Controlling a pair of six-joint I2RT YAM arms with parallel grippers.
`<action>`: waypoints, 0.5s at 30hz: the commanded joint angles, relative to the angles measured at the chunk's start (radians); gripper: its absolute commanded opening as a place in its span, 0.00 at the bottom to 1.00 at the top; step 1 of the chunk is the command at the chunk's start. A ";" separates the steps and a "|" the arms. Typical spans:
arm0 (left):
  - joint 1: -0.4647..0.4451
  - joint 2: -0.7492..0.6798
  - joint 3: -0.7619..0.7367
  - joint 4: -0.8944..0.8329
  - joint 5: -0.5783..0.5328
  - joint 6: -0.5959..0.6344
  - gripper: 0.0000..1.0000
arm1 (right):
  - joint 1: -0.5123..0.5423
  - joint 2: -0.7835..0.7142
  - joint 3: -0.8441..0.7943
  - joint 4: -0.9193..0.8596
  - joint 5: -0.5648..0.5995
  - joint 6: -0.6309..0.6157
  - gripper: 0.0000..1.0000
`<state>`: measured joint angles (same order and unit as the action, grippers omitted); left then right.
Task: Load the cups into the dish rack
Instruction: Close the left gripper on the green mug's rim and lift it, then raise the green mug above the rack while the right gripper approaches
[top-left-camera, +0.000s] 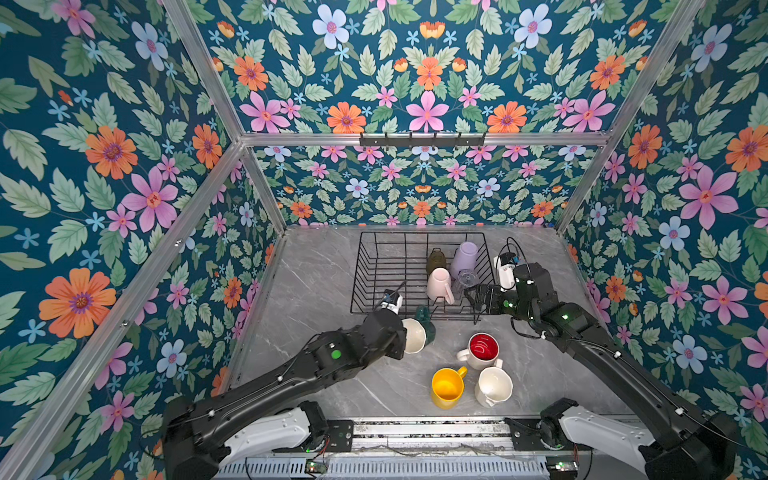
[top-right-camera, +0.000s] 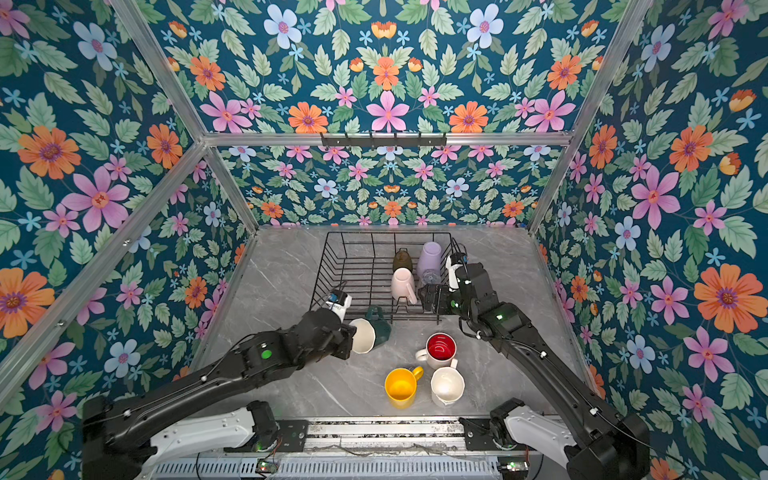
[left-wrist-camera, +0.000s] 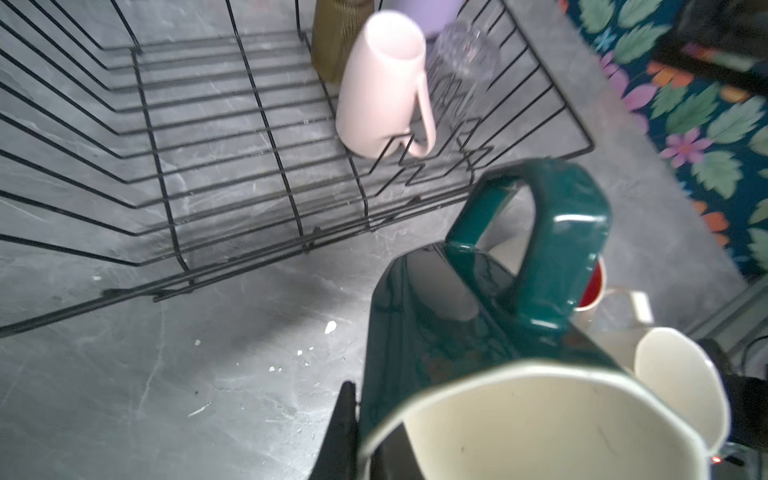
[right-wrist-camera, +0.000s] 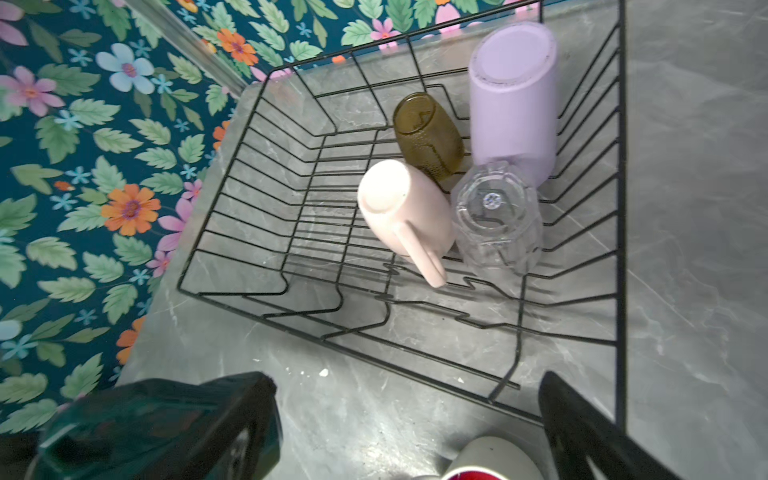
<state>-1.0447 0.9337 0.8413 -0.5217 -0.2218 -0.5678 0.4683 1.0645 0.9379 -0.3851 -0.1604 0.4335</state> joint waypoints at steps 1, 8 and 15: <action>0.023 -0.107 -0.020 0.104 -0.025 0.031 0.00 | 0.000 -0.002 0.011 0.095 -0.166 0.009 0.99; 0.213 -0.226 -0.048 0.162 0.117 0.057 0.00 | 0.001 -0.002 0.001 0.256 -0.353 0.077 0.99; 0.391 -0.193 -0.081 0.332 0.388 0.052 0.00 | 0.000 0.014 -0.052 0.431 -0.511 0.167 0.99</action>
<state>-0.6891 0.7250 0.7570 -0.3786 0.0101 -0.5190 0.4683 1.0721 0.8970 -0.0746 -0.5705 0.5507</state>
